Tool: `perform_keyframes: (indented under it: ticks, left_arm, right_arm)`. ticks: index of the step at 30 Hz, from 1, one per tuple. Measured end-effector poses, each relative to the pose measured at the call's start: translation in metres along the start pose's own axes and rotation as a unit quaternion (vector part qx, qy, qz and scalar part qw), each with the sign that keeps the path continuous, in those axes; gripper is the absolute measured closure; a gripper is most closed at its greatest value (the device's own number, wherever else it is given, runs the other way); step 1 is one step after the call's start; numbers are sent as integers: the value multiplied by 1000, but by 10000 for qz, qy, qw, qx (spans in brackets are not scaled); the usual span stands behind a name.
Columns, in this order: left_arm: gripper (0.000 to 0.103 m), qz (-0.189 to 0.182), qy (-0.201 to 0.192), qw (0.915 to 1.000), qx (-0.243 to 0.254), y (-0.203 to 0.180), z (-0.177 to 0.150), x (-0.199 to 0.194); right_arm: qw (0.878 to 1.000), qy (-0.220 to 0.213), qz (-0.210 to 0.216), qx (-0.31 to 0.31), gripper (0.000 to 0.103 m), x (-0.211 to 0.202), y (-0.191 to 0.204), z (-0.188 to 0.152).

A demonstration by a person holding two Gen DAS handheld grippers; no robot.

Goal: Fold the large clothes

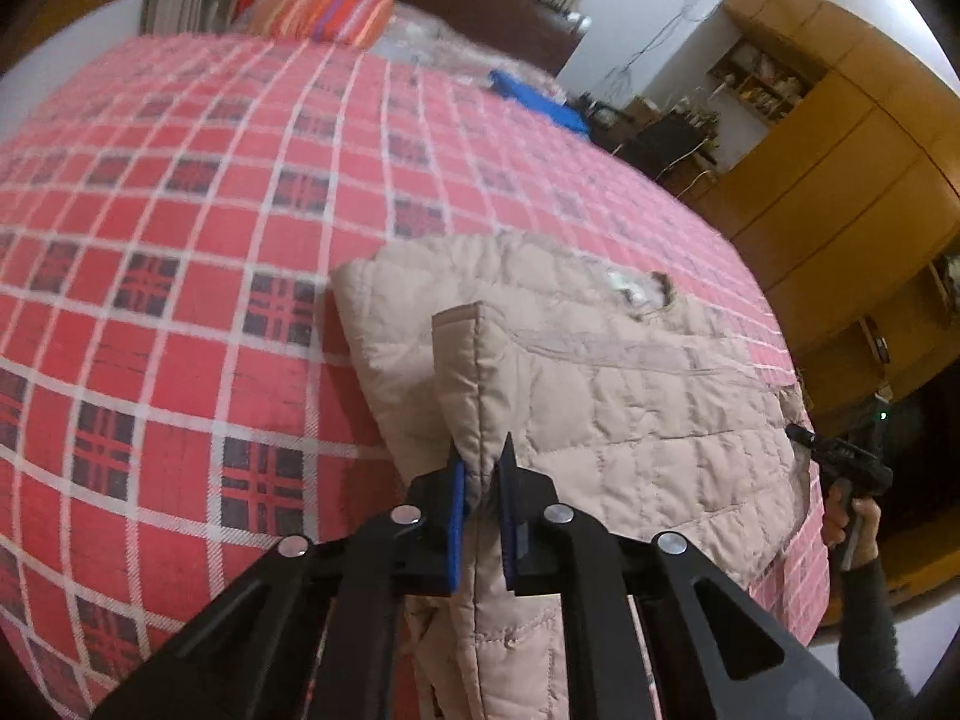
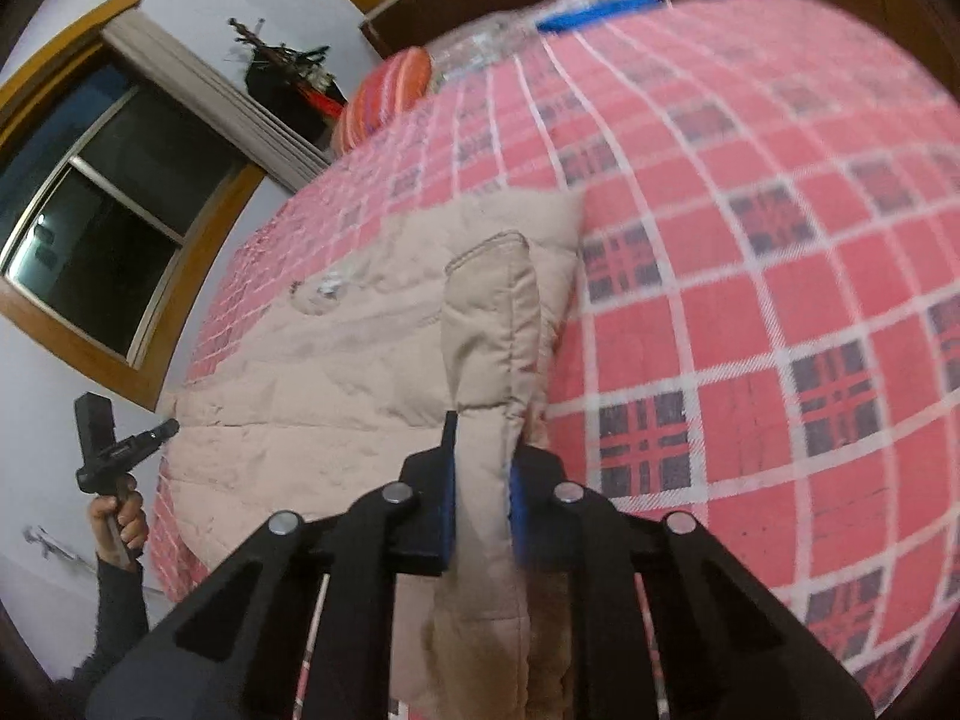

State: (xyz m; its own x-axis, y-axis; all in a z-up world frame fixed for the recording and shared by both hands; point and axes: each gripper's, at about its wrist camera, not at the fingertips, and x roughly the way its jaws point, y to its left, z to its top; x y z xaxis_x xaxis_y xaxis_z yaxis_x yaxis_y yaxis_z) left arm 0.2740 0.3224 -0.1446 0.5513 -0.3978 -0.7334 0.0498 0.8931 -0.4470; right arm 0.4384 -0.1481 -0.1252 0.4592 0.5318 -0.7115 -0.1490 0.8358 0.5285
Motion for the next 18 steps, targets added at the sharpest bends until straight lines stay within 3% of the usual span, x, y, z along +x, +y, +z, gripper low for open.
perform_keyframes:
  ticks: [9,18]
  left_arm:
    - [95,-234,-703,9962,453,-35,10,-59]
    - [95,-113,-1167,9915,556,-52,82,-81]
  right_arm:
    - [9943,-751,-151,-736,93,-50,54,10]
    - [9863,-1372,-258,-878,93,-60,68,75]
